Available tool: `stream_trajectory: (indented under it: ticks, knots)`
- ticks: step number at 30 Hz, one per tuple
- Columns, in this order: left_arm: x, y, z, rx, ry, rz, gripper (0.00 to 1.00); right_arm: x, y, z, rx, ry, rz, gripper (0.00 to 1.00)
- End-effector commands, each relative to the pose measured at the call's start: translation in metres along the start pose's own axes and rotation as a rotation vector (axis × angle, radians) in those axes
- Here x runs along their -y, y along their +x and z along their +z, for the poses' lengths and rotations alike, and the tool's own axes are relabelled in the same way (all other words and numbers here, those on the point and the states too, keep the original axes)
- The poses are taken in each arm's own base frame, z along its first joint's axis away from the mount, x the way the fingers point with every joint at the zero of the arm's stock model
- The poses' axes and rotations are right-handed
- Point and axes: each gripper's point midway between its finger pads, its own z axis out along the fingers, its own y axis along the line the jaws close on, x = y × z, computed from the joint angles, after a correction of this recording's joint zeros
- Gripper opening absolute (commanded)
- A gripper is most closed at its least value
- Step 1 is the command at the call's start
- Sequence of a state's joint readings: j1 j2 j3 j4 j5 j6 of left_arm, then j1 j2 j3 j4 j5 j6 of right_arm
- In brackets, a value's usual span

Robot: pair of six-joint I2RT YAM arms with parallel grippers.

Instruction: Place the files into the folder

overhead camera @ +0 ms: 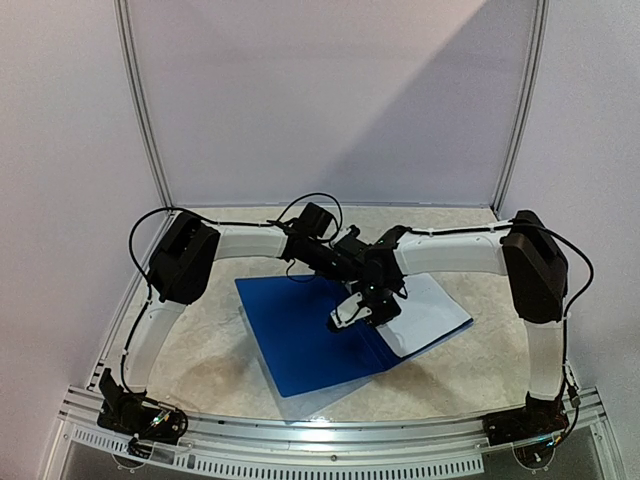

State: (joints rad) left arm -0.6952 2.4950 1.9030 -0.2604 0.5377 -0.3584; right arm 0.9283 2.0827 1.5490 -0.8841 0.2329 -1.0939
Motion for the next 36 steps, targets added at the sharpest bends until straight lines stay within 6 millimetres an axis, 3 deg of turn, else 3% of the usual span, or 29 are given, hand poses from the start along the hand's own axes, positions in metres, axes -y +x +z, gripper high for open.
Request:
stream_trajectory:
  ticks: [1, 4, 9, 13, 29, 36]
  knots:
    - [-0.047, 0.047, 0.016, -0.120, -0.100, -0.089, 0.43, -0.032, 0.017, 0.012, -0.064, -0.068, -0.102, 0.00]
    - [-0.049, 0.050, 0.018, -0.128, -0.100, -0.094, 0.43, -0.042, 0.024, 0.023, -0.104, -0.090, -0.128, 0.00]
    - [-0.050, 0.053, 0.020, -0.134, -0.100, -0.096, 0.42, -0.039, 0.028, 0.029, -0.141, -0.080, -0.143, 0.00]
    - [-0.051, 0.054, 0.021, -0.138, -0.098, -0.099, 0.41, -0.034, 0.043, 0.037, -0.237, -0.032, -0.186, 0.00]
    - [-0.052, 0.055, 0.023, -0.143, -0.095, -0.102, 0.41, -0.058, 0.063, 0.077, -0.376, -0.063, -0.314, 0.00]
    - [-0.053, 0.057, 0.022, -0.149, -0.095, -0.101, 0.40, -0.020, 0.067, 0.061, -0.388, -0.004, -0.279, 0.00]
